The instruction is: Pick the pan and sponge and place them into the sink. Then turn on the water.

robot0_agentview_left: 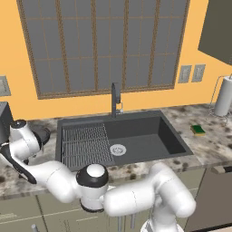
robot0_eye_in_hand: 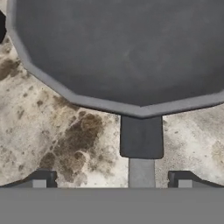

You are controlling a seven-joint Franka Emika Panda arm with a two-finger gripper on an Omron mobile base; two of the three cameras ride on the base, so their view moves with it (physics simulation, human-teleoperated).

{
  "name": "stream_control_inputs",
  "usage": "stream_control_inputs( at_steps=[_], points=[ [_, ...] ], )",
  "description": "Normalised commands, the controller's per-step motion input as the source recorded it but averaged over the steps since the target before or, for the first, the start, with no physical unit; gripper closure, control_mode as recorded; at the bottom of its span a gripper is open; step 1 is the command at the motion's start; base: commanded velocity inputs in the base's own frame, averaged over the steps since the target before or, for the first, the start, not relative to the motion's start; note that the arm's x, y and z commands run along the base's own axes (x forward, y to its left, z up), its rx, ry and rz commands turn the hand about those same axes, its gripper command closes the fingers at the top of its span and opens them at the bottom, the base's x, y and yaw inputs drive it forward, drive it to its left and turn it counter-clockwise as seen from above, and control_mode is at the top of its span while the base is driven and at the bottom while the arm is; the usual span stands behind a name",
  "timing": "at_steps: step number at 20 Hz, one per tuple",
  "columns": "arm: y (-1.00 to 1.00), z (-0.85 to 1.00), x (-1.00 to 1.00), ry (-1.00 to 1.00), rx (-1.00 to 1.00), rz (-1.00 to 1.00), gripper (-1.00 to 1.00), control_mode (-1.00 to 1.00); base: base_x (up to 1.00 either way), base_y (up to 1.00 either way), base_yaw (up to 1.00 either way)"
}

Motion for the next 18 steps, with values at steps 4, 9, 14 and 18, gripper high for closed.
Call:
stream_control_inputs(
  at_steps=[4,9,14,18],
  points=[
    [0.12,-0.22,0.26,0.0,0.0,0.0,1.0,-1.0,0.0,0.0,0.0],
    [0.02,-0.02,0.11,0.0,-0.02,-0.05,1.0,-1.0,0.0,0.0,0.0],
    [-0.5,-0.01,-0.22,-0.07,-0.04,-0.12,1.0,-1.0,0.0,0.0,0.0],
    [-0.83,0.0,-0.41,-0.14,-0.03,-0.12,1.0,-1.0,0.0,0.0,0.0]
  ],
)
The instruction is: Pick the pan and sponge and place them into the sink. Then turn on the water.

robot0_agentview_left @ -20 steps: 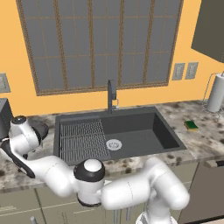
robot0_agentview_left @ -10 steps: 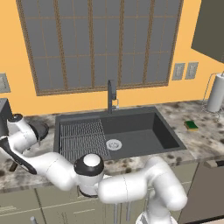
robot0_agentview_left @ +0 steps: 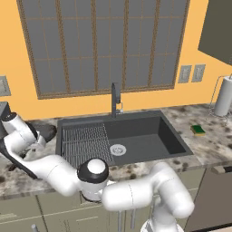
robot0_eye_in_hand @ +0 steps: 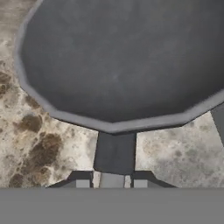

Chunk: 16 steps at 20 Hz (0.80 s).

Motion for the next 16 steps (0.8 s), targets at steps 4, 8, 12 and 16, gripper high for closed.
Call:
stream_control_inputs(
  at_steps=[4,8,12,16],
  points=[
    [-0.92,0.0,-0.34,-0.16,-0.03,-0.11,1.0,-1.0,0.0,0.0,0.0],
    [-0.87,0.05,-0.51,-0.2,-0.01,-0.09,1.0,-1.0,0.0,0.0,0.0],
    [-0.83,0.15,-0.63,-0.2,0.0,-0.07,1.0,-1.0,0.0,0.0,0.0],
    [-0.89,0.2,-0.66,-0.2,0.0,-0.06,1.0,-1.0,0.0,0.0,0.0]
  ],
)
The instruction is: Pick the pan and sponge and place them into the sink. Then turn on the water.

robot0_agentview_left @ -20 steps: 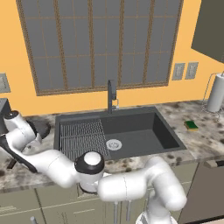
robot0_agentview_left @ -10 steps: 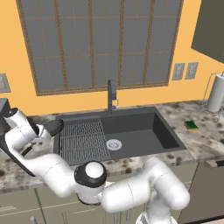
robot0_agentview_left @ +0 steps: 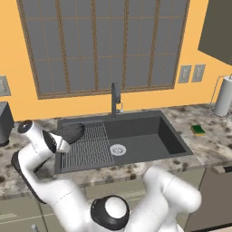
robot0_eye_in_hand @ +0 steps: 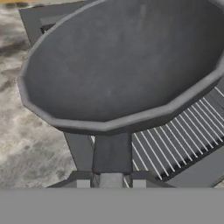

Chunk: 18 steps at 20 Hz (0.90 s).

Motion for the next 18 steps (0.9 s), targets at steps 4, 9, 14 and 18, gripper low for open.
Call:
stream_control_inputs(
  at_steps=[4,9,14,18],
  points=[
    [-0.99,0.3,-0.6,-0.18,0.05,-0.03,1.0,-1.0,0.0,0.0,0.0],
    [-0.94,0.32,-0.46,-0.08,0.21,0.0,1.0,-1.0,0.0,0.0,0.0],
    [-0.93,0.3,-0.2,-0.01,0.22,-0.02,1.0,-1.0,0.0,0.0,0.0],
    [-0.87,0.31,-0.1,0.0,0.21,-0.04,1.0,-1.0,0.0,0.0,0.0]
  ],
)
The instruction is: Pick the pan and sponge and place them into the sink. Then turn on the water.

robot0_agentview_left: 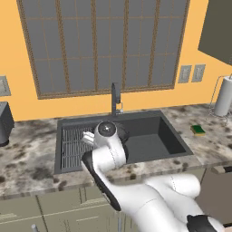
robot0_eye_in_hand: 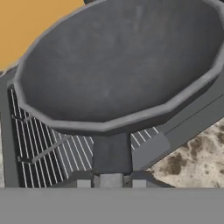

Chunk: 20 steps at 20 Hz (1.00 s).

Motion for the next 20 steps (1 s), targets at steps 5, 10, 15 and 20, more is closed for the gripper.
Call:
stream_control_inputs(
  at_steps=[5,10,15,20],
  points=[
    [-0.73,0.38,-0.12,0.0,0.19,-0.09,1.0,-1.0,0.0,0.0,0.0],
    [-0.69,0.28,-0.07,0.0,0.16,-0.15,1.0,-1.0,0.0,0.0,0.0],
    [-0.55,0.07,0.0,0.0,0.15,-0.2,1.0,-1.0,0.0,0.0,0.0],
    [-0.36,0.0,0.01,0.01,0.17,-0.22,1.0,-1.0,0.0,0.0,0.0]
  ],
)
